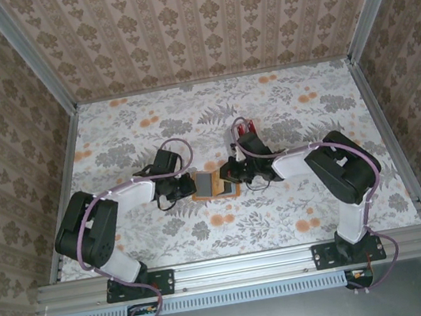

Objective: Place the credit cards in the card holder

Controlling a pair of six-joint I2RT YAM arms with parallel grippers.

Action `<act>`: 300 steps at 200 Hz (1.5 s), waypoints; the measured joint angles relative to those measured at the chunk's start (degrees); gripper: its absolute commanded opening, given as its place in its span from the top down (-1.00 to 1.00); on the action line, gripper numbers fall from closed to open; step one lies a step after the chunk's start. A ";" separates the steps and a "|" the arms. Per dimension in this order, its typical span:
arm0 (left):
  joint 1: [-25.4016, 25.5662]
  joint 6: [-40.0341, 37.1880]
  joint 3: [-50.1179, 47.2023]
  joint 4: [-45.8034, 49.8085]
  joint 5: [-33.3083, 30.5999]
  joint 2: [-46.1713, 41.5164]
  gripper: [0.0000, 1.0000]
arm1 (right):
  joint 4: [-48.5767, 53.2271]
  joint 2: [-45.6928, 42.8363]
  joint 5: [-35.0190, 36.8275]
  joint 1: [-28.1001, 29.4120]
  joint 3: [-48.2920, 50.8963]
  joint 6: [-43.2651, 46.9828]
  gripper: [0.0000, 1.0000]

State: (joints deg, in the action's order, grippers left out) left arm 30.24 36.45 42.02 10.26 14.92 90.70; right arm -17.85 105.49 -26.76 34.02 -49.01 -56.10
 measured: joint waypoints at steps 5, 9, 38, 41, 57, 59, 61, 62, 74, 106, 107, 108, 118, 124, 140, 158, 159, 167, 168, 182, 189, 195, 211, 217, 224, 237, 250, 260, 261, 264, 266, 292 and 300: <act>0.00 0.00 0.00 0.00 0.00 0.00 0.72 | 0.33 -0.02 0.07 0.02 -0.13 0.24 0.88; 0.00 0.00 0.00 0.00 0.00 0.00 0.72 | 0.50 -0.02 0.15 0.02 -0.17 0.46 0.88; 0.00 0.00 0.02 0.00 0.02 0.07 0.72 | 3.13 -0.26 1.07 0.24 -1.09 2.19 0.88; 0.00 0.00 0.04 0.00 0.02 0.07 0.72 | 3.26 -0.33 1.16 0.28 -1.16 2.25 0.88; 0.00 0.00 0.07 0.02 0.04 0.09 0.72 | 4.00 -0.81 1.75 0.59 -1.27 2.93 0.88; 0.00 0.00 0.07 0.00 0.04 0.09 0.72 | 4.24 -0.92 1.84 0.66 -1.27 3.15 0.88; 0.00 0.00 0.07 0.00 0.04 0.09 0.73 | 4.42 -1.01 1.97 0.70 -1.27 3.23 0.88; 0.00 0.00 0.07 0.00 0.04 0.09 0.72 | 4.46 -1.03 1.99 0.72 -1.27 3.26 0.88; 0.00 0.00 0.09 0.00 0.04 0.11 0.73 | 5.46 -1.70 2.51 1.18 -1.25 3.69 0.88; 0.00 0.00 0.39 0.00 0.26 0.44 0.73 | 7.74 -3.80 2.82 1.84 -1.25 4.61 0.89; 0.00 0.00 0.39 0.00 0.28 0.44 0.72 | 7.80 -3.87 2.84 1.86 -1.25 4.72 0.88; 0.00 0.00 0.39 -0.02 0.28 0.44 0.72 | 7.82 -3.89 2.84 1.86 -1.25 4.79 0.89; 0.00 0.00 0.39 -0.02 0.31 0.48 0.73 | 8.31 -4.31 2.86 1.88 -1.27 4.98 0.89; 0.00 0.00 0.39 -0.02 0.31 0.48 0.72 | 8.74 -4.46 2.91 1.88 -1.27 5.03 0.89; 0.00 0.00 0.39 -0.04 0.33 0.48 0.72 | 9.55 -4.63 3.06 1.88 -1.27 5.18 0.89; 0.00 0.00 0.39 -0.07 0.37 0.48 0.72 | 9.86 -4.61 3.28 1.79 -1.27 5.18 0.89; 0.00 0.00 0.39 -0.07 0.37 0.48 0.72 | 9.81 -4.59 3.26 1.75 -1.27 5.14 0.89; 0.00 0.00 0.39 -0.07 0.42 0.48 0.73 | 9.35 -4.26 3.15 1.57 -1.27 4.94 0.89; 0.00 0.00 0.39 -0.07 0.42 0.48 0.72 | 9.29 -4.22 3.13 1.57 -1.27 4.94 0.89; 0.00 0.00 0.39 -0.09 0.44 0.48 0.73 | 7.76 -2.91 2.51 1.29 -1.27 4.44 0.89; 0.00 0.00 0.39 -0.09 0.44 0.48 0.73 | 6.99 -2.10 2.14 1.18 -1.27 3.87 0.89; 0.00 0.00 0.39 -0.09 0.42 0.48 0.73 | 6.40 -1.46 1.73 1.05 -1.27 3.37 0.89; 0.00 0.00 0.37 -0.11 0.44 0.48 0.73 | 4.85 -0.90 0.79 0.83 -1.27 2.73 0.88; 0.00 0.00 0.37 -0.13 0.42 0.48 0.73 | 4.66 -0.87 0.63 0.83 -1.29 2.69 0.88; 0.00 0.00 0.37 -0.15 0.44 0.48 0.73 | 4.52 -0.85 0.55 0.83 -1.36 2.56 0.88; 0.00 0.00 0.37 -0.17 0.44 0.48 0.73 | 4.31 -0.57 0.24 0.66 -1.49 2.34 0.89; 0.00 0.00 0.37 -0.20 0.44 0.48 0.73 | 4.28 -0.22 -0.09 0.59 -1.53 2.27 0.89; 0.00 0.00 0.37 -0.22 0.44 0.48 0.73 | 4.28 -0.11 -0.28 0.37 -1.53 2.16 0.89; 0.00 0.00 0.37 -0.22 0.44 0.48 0.73 | 4.28 -0.11 -0.28 0.35 -1.53 2.16 0.89; 0.00 0.00 0.37 -0.24 0.44 0.48 0.73 | 4.28 -0.11 -0.28 0.33 -1.53 2.14 0.89; 0.00 0.00 0.37 -0.24 0.44 0.48 0.73 | 4.28 -0.09 -0.31 0.33 -1.53 2.14 0.89; 0.00 0.00 0.20 -0.50 0.48 0.48 0.73 | 4.28 0.00 -0.11 0.31 -1.53 2.36 0.89; 0.00 0.00 0.20 -0.50 0.48 0.48 0.73 | 4.31 0.13 0.17 0.31 -1.53 2.45 0.89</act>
State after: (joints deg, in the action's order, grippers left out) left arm 30.24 36.45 42.22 9.76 15.40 91.18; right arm -13.54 105.62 -26.59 34.33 -50.54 -53.65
